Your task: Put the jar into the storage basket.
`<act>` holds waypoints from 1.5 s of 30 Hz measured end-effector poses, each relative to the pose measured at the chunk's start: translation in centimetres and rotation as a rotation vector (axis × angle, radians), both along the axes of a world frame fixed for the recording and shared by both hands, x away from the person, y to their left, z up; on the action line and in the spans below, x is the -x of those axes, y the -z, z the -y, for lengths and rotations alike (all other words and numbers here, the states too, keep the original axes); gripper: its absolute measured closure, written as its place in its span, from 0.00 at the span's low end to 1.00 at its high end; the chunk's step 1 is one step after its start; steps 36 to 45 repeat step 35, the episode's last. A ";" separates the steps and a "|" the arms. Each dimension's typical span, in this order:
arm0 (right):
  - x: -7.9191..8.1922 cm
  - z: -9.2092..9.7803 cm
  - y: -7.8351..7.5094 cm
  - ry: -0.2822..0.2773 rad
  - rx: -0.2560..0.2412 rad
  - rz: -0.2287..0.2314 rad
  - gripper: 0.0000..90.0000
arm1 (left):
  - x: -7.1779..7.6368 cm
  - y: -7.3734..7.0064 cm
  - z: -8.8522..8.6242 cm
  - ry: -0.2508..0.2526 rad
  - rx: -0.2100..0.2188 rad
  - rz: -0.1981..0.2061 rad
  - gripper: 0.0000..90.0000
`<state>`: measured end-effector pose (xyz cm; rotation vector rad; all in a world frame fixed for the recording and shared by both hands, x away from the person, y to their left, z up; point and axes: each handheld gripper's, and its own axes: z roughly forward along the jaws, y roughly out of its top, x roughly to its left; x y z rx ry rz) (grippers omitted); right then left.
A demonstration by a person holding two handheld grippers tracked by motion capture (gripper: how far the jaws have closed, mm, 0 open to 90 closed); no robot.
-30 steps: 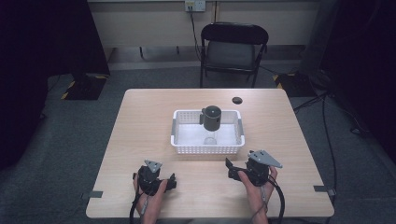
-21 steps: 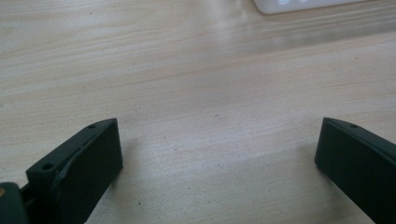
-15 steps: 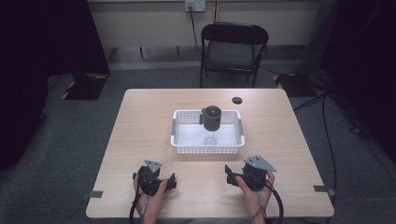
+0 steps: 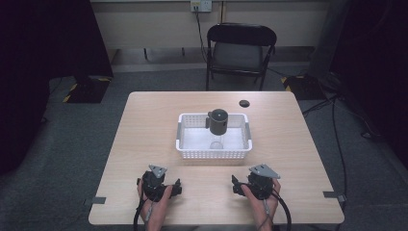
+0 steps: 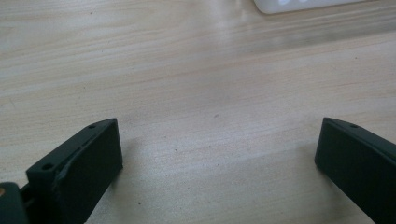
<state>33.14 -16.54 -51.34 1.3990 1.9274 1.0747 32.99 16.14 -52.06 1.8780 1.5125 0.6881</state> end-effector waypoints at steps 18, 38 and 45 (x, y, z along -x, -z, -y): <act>-1.0 -1.0 1.0 0.014 0.095 -0.112 0.03 | 0.0 0.0 0.0 -0.001 0.002 0.002 0.00; -1.0 -1.1 1.0 0.023 0.100 -0.114 0.02 | 0.0 0.0 0.0 0.000 0.000 0.000 0.00; -1.0 -1.1 1.0 0.023 0.100 -0.114 0.02 | 0.0 0.0 0.0 0.000 0.000 0.000 0.00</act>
